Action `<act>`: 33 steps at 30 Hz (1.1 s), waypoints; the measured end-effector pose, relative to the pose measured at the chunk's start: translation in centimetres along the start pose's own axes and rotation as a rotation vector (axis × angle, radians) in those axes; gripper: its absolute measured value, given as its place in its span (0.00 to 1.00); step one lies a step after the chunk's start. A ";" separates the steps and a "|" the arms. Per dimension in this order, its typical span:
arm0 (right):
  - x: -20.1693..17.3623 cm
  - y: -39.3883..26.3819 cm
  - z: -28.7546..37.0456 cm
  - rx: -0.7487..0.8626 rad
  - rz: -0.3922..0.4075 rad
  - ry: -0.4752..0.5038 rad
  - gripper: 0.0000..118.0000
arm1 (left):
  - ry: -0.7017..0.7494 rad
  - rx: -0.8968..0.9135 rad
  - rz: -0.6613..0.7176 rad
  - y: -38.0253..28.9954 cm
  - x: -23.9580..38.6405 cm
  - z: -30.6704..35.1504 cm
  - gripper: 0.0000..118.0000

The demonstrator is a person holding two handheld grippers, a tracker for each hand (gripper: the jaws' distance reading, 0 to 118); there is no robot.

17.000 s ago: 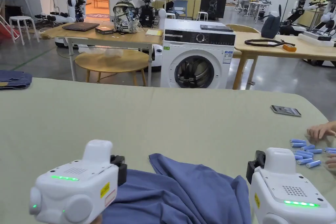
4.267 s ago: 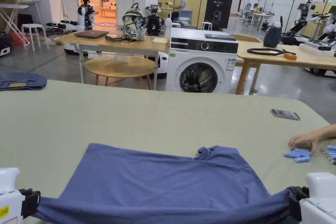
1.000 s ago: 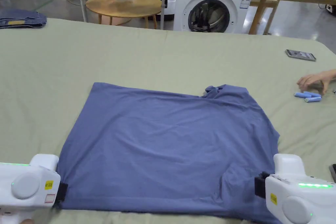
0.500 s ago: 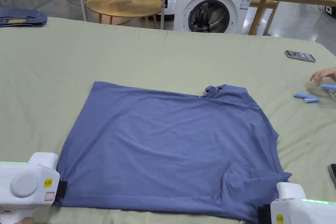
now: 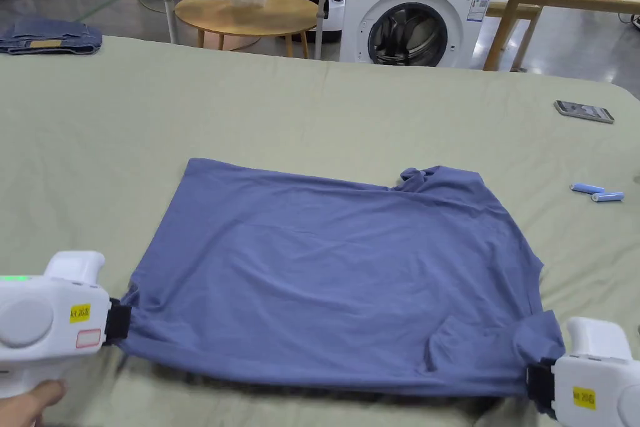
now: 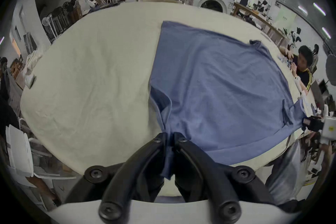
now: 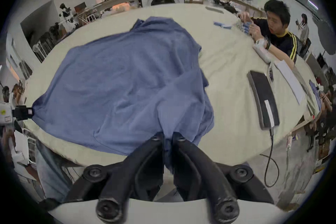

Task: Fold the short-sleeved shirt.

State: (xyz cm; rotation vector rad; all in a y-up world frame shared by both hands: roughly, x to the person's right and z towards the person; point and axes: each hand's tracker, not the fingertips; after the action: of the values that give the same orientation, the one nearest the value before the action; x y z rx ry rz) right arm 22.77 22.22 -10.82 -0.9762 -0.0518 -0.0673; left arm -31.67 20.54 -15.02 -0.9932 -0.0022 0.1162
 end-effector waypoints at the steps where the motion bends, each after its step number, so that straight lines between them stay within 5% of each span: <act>1: 0.0 0.7 0.1 0.016 0.000 0.001 0.05 | -0.004 0.018 -0.002 0.8 0.1 0.1 0.02; 15: 0.1 13.1 -7.1 0.069 -0.048 0.000 0.05 | -0.043 0.024 0.041 14.4 -0.3 -7.9 0.02; 28: -0.4 16.2 -15.7 -0.066 -0.056 0.003 0.06 | -0.039 -0.106 0.061 17.5 0.5 -16.3 0.02; 31: -1.0 16.2 -15.9 -0.067 -0.056 -0.008 0.09 | -0.020 -0.094 0.047 17.6 0.6 -16.7 0.12; 33: -1.2 16.2 -15.3 -0.041 -0.025 -0.027 0.21 | 0.008 -0.067 0.016 17.5 0.7 -16.4 0.28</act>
State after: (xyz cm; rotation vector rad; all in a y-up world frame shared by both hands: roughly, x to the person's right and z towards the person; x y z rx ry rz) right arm 23.13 18.58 -32.81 -1.0178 -0.0880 -0.0785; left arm -31.72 16.32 -38.62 -1.0612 0.0096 0.1276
